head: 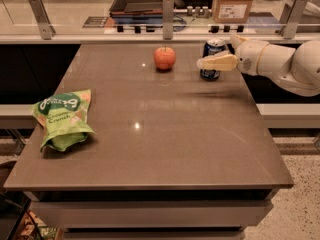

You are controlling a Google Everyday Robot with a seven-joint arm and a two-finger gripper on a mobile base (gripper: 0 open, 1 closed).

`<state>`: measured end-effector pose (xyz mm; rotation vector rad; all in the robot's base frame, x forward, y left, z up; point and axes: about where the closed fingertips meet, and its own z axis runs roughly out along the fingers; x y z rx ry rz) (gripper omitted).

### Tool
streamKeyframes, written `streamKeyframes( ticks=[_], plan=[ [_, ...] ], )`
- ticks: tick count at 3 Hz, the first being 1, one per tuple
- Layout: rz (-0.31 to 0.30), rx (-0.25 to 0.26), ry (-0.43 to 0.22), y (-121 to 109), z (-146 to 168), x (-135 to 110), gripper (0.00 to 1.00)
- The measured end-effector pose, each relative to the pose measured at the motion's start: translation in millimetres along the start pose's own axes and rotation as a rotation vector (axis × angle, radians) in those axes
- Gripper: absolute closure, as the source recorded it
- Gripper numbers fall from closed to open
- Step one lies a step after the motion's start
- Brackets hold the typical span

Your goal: Move pepsi can near green rice chip bag

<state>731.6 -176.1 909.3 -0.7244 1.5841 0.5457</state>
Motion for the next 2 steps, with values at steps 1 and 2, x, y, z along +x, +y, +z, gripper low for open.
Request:
streamKeyframes(
  ticks=[1,2],
  plan=[
    [0.024,-0.008,-0.021,-3.6,7.5,8.6,0.0],
    [0.024,-0.012,-0.02,-1.6,9.8,8.4,0.18]
  ],
)
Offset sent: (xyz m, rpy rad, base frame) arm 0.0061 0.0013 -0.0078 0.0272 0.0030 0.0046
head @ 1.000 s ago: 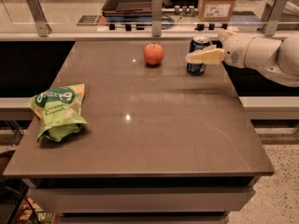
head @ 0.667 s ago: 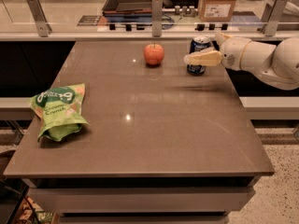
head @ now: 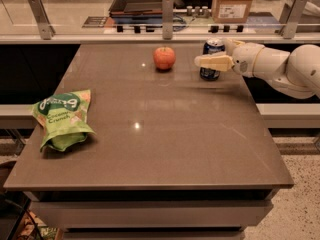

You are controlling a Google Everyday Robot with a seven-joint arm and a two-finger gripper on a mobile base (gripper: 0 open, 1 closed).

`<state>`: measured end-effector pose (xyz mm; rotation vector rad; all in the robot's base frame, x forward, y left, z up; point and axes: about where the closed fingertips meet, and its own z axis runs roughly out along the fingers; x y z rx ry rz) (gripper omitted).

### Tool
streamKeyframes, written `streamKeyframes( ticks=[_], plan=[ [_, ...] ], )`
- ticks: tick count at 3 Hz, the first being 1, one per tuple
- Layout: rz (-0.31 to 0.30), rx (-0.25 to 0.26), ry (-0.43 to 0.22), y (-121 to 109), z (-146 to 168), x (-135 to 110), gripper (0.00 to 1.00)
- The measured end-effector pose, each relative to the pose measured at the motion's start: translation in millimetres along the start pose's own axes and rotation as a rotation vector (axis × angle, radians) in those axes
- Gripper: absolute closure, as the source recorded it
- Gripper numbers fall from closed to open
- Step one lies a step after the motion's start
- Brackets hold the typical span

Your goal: Move pepsi can near green rice chip bag

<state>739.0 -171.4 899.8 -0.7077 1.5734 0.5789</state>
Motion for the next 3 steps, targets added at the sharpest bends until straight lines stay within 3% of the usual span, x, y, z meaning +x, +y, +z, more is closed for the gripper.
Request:
streamKeyframes(
  ticks=[3],
  plan=[
    [0.001,-0.014,-0.001,5.8,7.8,-0.3,0.89]
  ],
)
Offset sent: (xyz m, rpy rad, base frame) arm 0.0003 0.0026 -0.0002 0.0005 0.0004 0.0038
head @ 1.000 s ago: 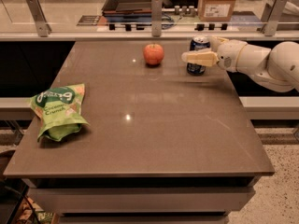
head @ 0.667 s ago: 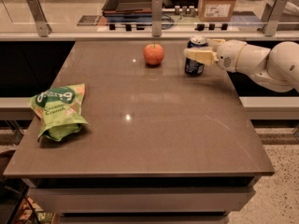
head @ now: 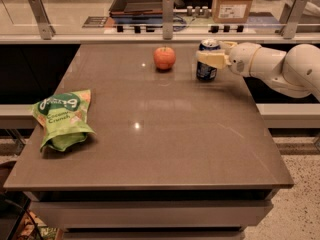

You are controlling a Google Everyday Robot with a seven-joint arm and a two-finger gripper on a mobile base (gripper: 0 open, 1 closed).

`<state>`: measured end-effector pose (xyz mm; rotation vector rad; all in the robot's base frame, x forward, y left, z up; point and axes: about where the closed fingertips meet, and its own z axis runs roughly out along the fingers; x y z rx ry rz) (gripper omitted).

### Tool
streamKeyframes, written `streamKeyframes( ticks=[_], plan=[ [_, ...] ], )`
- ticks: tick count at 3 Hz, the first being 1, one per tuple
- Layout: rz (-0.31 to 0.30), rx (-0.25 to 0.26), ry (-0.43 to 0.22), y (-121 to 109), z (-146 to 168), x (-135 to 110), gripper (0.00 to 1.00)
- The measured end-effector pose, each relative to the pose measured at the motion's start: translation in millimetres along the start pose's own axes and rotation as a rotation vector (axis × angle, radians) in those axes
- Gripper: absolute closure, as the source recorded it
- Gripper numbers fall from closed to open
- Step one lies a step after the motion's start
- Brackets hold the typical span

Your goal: Move pepsi can near green rice chip bag

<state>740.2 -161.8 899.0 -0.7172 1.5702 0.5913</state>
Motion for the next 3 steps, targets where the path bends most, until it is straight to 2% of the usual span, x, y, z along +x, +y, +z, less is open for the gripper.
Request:
streamKeyframes(
  ticks=[1,2,3],
  plan=[
    [0.0,-0.004,0.0,1.7,2.3,-0.1,1.0],
    [0.003,-0.032,0.007,7.0,3.0,-4.4,1.0],
    [0.003,-0.088,0.015,23.4,-2.4,-18.0,1.0]
  ],
)
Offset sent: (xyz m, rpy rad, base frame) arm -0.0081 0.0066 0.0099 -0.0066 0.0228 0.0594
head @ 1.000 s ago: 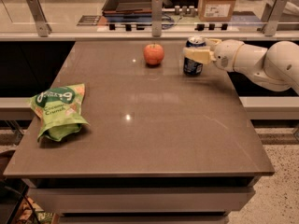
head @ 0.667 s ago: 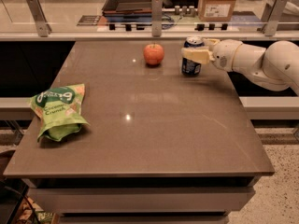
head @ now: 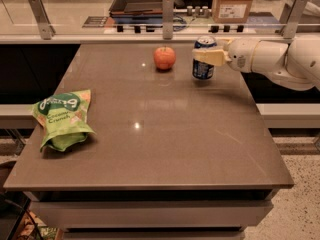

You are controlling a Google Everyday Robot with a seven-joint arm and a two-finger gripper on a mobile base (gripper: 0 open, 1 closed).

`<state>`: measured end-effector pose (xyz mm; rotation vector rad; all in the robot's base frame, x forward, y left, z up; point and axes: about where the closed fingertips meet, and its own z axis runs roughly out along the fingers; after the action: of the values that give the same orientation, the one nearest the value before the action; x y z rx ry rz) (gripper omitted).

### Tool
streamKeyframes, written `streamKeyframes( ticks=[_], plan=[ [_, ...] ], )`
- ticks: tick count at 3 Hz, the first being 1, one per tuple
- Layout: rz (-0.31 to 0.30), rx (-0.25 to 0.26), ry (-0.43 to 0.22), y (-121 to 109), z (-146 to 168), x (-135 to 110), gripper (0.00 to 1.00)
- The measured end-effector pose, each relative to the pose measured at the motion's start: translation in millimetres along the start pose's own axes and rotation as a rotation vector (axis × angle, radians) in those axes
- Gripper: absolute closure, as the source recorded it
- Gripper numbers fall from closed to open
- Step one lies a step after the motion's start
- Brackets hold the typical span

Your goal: Move pepsi can near green rice chip bag

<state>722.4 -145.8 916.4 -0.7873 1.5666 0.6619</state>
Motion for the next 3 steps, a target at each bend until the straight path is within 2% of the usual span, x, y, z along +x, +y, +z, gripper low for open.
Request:
streamKeyframes(
  ticks=[1,2,3],
  plan=[
    [-0.017,-0.053,-0.006,29.3,-4.5,-12.8,1.0],
    [-0.039,-0.09,-0.023,67.8,-4.7,-21.7,1.0],
    [-0.064,-0.126,-0.042,116.5,3.1,-24.2,1.0]
  ],
)
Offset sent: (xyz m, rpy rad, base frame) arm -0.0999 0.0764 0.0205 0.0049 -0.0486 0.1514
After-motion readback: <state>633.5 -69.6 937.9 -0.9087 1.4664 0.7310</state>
